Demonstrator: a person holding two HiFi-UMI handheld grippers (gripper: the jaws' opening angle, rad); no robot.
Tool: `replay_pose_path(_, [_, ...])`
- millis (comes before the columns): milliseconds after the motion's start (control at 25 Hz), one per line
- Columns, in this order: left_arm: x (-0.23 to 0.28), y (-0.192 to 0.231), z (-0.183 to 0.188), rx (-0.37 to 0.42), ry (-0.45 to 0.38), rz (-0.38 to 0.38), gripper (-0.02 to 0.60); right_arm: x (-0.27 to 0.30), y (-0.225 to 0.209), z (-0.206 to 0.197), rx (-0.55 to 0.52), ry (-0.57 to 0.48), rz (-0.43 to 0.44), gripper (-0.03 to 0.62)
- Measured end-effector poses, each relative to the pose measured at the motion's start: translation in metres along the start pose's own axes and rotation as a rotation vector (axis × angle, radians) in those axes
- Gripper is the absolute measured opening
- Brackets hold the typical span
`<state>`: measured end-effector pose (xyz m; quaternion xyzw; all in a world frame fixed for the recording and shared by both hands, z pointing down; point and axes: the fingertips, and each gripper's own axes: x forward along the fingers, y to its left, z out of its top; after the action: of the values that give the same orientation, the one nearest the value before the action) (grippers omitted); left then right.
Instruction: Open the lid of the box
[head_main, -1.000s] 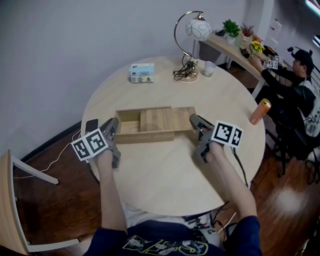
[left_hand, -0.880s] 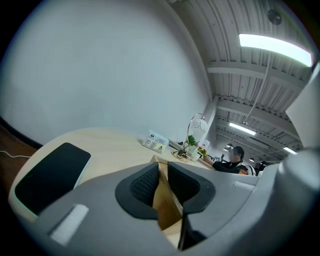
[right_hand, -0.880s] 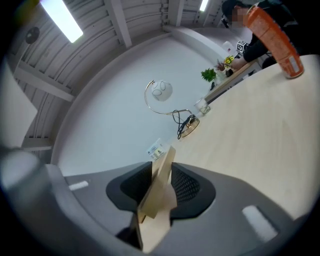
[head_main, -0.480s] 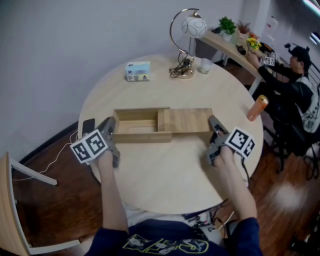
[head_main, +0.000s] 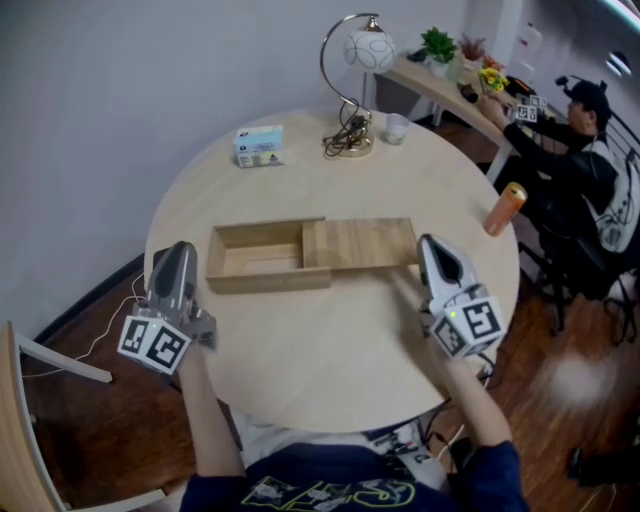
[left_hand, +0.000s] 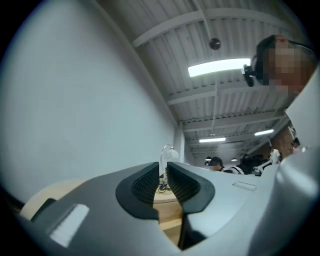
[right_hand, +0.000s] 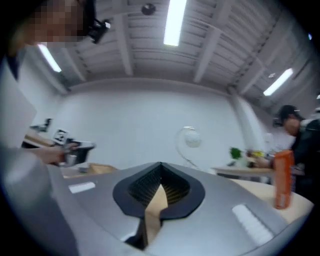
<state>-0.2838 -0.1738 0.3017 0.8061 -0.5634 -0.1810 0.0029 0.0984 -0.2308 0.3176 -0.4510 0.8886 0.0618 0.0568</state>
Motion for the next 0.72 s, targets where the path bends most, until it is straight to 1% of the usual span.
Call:
replay_pose_path(40, [-0.003,-0.018,-0.001,0.039,0.004,-0.057,0.057,0.000,0.039,0.007,-0.051,-0.037,0.183,0.009])
replay_pose_path(80, [-0.005,-0.037,-0.009,0.068,0.039,-0.116,0.057,-0.002,0.078,0.008,-0.095,-0.046,0.357,0.009])
replay_pose_path(120, [-0.007,-0.057,-0.022,0.095,0.098,-0.179,0.057,-0.006,0.113,0.002,-0.129,-0.020,0.505,0.009])
replay_pose_path(160, [-0.009,-0.078,-0.038,0.125,0.167,-0.247,0.057,-0.010,0.142,-0.010,-0.147,0.035,0.626,0.009])
replay_pose_path(200, [-0.011,-0.100,-0.056,0.164,0.235,-0.321,0.057,-0.015,0.166,-0.025,-0.147,0.102,0.721,0.009])
replay_pose_path(240, [-0.014,-0.122,-0.074,0.210,0.295,-0.403,0.057,-0.017,0.183,-0.038,-0.135,0.160,0.786,0.009])
replay_pose_path(280, [-0.016,-0.144,-0.091,0.261,0.349,-0.491,0.057,-0.017,0.196,-0.047,-0.121,0.203,0.821,0.009])
replay_pose_path(360, [-0.024,-0.180,-0.122,0.358,0.466,-0.655,0.057,-0.013,0.210,-0.057,-0.090,0.247,0.847,0.009])
replay_pose_path(400, [-0.027,-0.192,-0.133,0.393,0.513,-0.702,0.056,-0.010,0.213,-0.058,-0.064,0.256,0.857,0.009])
replay_pose_path(440, [-0.026,-0.197,-0.138,0.417,0.534,-0.720,0.053,-0.007,0.214,-0.060,-0.023,0.265,0.865,0.009])
replay_pose_path(480, [-0.024,-0.199,-0.140,0.425,0.532,-0.716,0.045,-0.003,0.211,-0.062,0.030,0.278,0.869,0.009])
replay_pose_path(560, [-0.017,-0.196,-0.136,0.395,0.503,-0.681,0.002,0.005,0.202,-0.065,0.113,0.300,0.850,0.009])
replay_pose_path(600, [-0.015,-0.193,-0.135,0.361,0.497,-0.664,0.002,0.007,0.199,-0.065,0.122,0.307,0.836,0.009])
replay_pose_path(640, [-0.014,-0.189,-0.134,0.312,0.498,-0.648,0.003,0.007,0.197,-0.066,0.119,0.310,0.828,0.009])
replay_pose_path(720, [-0.009,-0.176,-0.133,0.171,0.508,-0.617,0.002,0.007,0.197,-0.065,0.116,0.310,0.820,0.009])
